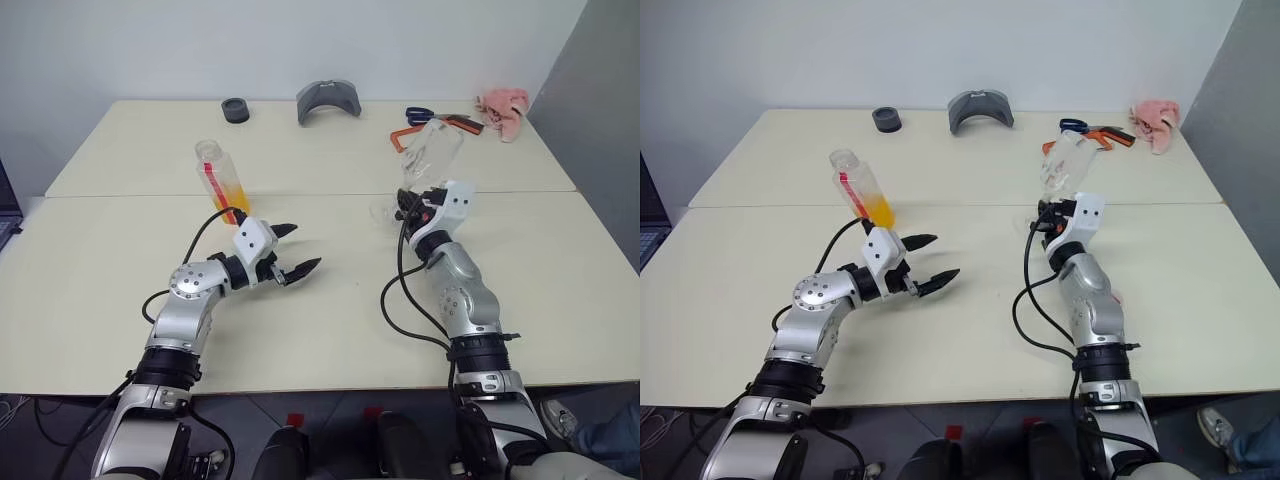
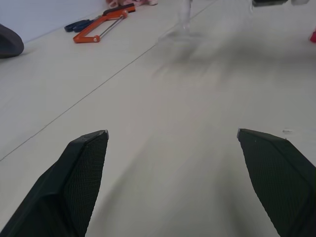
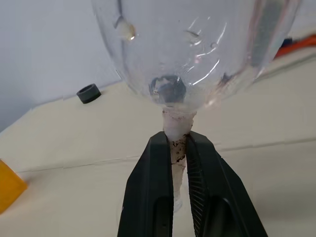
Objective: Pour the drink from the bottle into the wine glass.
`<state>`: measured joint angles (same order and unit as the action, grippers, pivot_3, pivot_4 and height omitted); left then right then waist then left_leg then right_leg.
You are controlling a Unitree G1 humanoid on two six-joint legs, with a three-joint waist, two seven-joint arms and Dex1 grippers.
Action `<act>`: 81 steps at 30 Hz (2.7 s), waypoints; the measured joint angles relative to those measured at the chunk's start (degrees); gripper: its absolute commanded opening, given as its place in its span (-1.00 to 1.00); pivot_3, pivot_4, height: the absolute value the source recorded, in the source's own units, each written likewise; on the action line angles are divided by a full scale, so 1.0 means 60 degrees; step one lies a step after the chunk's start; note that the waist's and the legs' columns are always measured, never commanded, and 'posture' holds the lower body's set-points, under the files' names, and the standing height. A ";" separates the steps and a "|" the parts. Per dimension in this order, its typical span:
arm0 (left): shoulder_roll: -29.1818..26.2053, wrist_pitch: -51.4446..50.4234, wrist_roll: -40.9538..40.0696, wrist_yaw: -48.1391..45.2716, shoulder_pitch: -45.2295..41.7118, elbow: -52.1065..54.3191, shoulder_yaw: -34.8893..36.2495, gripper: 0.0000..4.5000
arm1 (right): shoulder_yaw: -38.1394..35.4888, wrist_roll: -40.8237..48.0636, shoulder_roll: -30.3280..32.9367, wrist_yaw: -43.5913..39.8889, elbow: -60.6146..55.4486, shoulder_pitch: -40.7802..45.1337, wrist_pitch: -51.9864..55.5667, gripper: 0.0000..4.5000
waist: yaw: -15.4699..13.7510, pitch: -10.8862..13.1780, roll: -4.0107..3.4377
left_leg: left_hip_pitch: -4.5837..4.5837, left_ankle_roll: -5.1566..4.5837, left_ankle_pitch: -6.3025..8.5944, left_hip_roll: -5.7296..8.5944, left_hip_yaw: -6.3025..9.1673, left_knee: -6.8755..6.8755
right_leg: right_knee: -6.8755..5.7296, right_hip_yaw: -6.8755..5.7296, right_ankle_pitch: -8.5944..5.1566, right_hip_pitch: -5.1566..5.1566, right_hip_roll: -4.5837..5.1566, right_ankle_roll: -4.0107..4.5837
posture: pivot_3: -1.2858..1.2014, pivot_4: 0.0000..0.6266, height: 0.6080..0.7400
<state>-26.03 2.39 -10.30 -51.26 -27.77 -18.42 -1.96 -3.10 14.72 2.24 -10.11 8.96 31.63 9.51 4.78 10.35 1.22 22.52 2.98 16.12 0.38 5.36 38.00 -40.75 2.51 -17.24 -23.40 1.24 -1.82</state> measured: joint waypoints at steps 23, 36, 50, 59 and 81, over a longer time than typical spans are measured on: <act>-0.0034 -0.0171 -0.0008 -0.0116 0.0028 0.0145 -0.0003 1.00 | 0.1765 -0.2587 0.0467 -0.0385 0.0473 -0.1747 -0.2481 -0.94 | -0.0016 -0.0001 0.0002 | -0.0005 0.0005 -0.0003 0.0003 0.0001 0.0004 | 0.0004 -0.0001 0.0000 0.0009 -0.0001 0.0000 | 0.03 -0.52 1.00; -0.0494 -0.0398 -0.0180 0.0098 -0.0053 0.0097 0.0534 1.00 | 0.1647 -0.2363 -0.0029 -0.0788 0.2374 0.0107 -0.3147 -0.94 | -0.0001 -0.0001 0.0002 | -0.0012 0.0012 -0.0007 0.0002 0.0007 0.0006 | 0.0000 -0.0003 0.0000 0.0012 -0.0003 0.0000 | 0.03 -0.52 1.00; -0.0702 -0.1030 -0.0438 0.0291 -0.0045 0.0458 0.0949 1.00 | 0.1553 -0.2275 -0.0189 -0.1257 0.4196 0.0574 -0.3995 -0.62 | -0.0005 -0.0001 0.0003 | -0.0010 0.0024 -0.0013 0.0004 0.0011 0.0006 | 0.0002 -0.0006 0.0000 0.0014 0.0002 0.0000 | 0.03 -0.52 1.00; -0.0699 -0.1143 -0.0430 0.0299 -0.0046 0.0556 0.0936 1.00 | 0.1467 -0.2227 -0.0190 -0.1408 0.4195 0.0572 -0.3986 0.72 | -0.0005 -0.0001 0.0003 | -0.0010 0.0025 -0.0015 0.0004 0.0011 0.0007 | 0.0001 -0.0006 0.0000 0.0014 0.0002 0.0000 | 0.03 -0.52 1.00; -0.0681 -0.1196 -0.0487 0.0514 0.0451 0.0987 0.0959 1.00 | 0.1452 -0.2187 -0.0165 -0.1442 0.3434 0.0389 -0.2524 0.86 | 0.0002 -0.0001 0.0002 | -0.0015 0.0018 -0.0010 -0.0002 0.0011 0.0006 | -0.0003 -0.0006 0.0000 0.0014 -0.0003 0.0000 | 0.03 -0.52 1.00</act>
<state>-30.11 -4.79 -13.22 -48.18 -25.06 -12.50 3.79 5.62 1.60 1.24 -18.76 29.56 33.96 -5.64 4.79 10.34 1.23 22.42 3.09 16.06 0.37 5.43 38.04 -40.77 2.48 -17.24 -23.32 1.23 -1.82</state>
